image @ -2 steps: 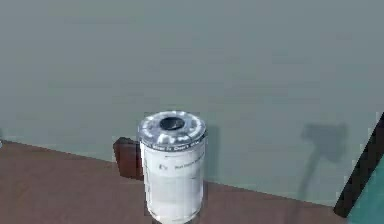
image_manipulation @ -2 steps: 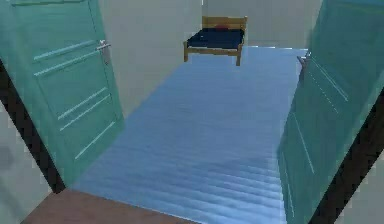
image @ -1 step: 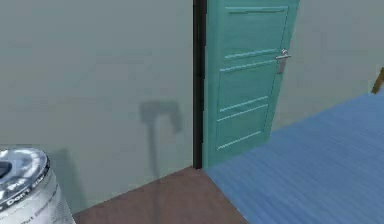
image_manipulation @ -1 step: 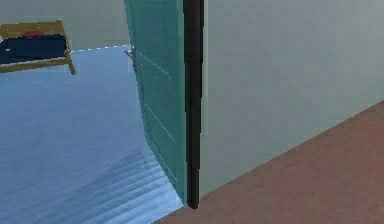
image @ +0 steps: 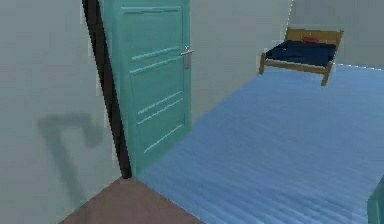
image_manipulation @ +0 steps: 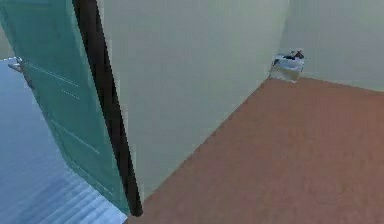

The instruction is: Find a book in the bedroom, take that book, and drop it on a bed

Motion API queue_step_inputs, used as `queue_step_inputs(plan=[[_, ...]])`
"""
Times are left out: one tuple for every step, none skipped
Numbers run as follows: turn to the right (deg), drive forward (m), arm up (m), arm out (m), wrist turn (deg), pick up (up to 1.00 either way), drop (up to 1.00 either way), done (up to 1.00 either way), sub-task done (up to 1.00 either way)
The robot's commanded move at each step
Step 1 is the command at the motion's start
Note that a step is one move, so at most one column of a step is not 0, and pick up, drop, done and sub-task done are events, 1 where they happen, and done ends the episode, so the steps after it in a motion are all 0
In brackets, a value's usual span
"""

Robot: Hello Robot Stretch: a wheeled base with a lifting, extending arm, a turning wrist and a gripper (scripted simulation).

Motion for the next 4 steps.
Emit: queue_step_inputs(plan=[[0.0, 0.5, 0.0, 0.0, 0.0, 0.0, 0.0, 0.0, 0.0], [33.0, 0.0, 0.0, 0.0, 0.0, 0.0, 0.0, 0.0, 0.0], [0.0, 1.0, 0.0, 0.0, 0.0, 0.0, 0.0, 0.0, 0.0], [0.0, 0.5, 0.0, 0.0, 0.0, 0.0, 0.0, 0.0, 0.0]])
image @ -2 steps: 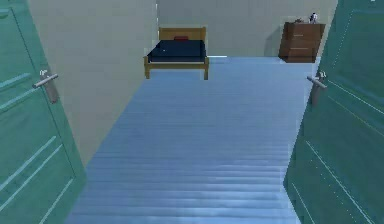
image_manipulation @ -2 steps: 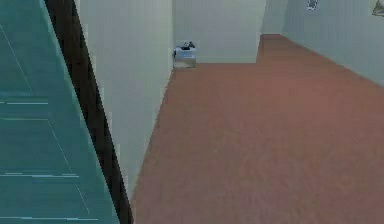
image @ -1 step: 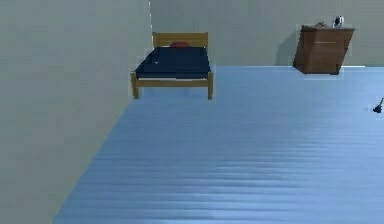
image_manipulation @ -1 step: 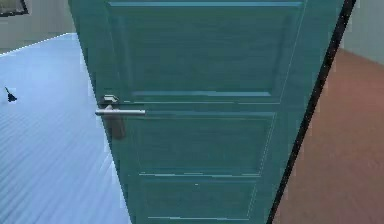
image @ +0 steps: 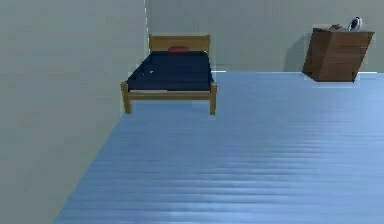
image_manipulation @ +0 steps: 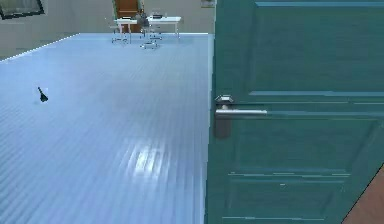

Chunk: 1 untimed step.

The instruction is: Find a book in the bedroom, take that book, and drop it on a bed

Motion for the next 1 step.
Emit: queue_step_inputs(plan=[[30.0, 0.0, 0.0, 0.0, 0.0, 0.0, 0.0, 0.0, 0.0]])
